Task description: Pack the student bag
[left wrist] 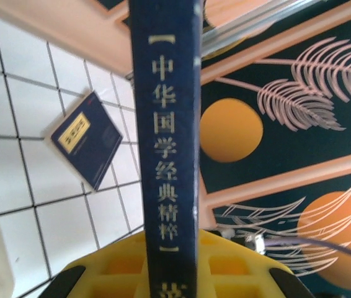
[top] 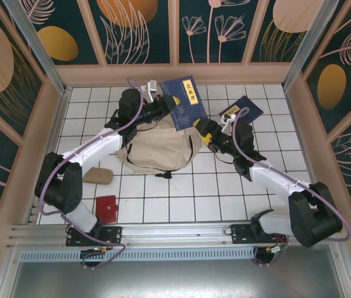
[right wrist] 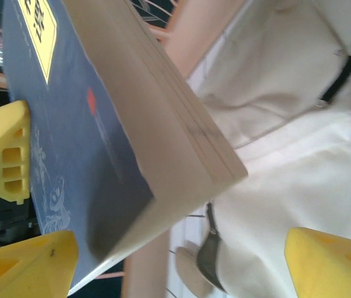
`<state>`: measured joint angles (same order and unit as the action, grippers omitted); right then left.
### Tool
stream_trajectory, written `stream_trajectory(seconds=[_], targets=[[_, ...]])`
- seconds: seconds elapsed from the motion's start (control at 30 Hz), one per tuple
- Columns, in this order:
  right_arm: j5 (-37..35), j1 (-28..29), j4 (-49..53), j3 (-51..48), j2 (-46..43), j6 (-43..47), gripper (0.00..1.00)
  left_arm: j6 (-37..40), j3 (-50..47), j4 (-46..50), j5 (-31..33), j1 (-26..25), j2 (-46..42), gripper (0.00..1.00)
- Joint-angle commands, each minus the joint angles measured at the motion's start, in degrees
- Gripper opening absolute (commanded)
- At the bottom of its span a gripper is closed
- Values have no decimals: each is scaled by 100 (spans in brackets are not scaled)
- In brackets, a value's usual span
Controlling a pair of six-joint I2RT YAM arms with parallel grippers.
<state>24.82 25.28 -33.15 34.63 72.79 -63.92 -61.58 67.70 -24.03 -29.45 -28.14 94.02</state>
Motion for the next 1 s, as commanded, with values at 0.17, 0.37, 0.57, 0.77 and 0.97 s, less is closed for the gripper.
stream_trajectory(seconds=[0.17, 0.37, 0.57, 0.77, 0.97], targets=[[-258, 109, -2810, -168, 385, -1369, 86, -1049, 121, -1182, 93, 19, -162, 1], [-370, 135, -3701, -49, 708, -1850, 80, -1450, -66, -1383, 142, 19, -250, 1], [-646, 223, -3893, 131, 874, -1991, 66, -1524, -169, -1386, 194, 19, -363, 0], [-812, 278, -4279, 78, 1003, -2084, 50, -1654, -240, -1387, 133, 19, -366, 0], [-808, 323, -4269, 219, 1174, -2089, 45, -1717, -274, -1364, -59, 19, -288, 3]])
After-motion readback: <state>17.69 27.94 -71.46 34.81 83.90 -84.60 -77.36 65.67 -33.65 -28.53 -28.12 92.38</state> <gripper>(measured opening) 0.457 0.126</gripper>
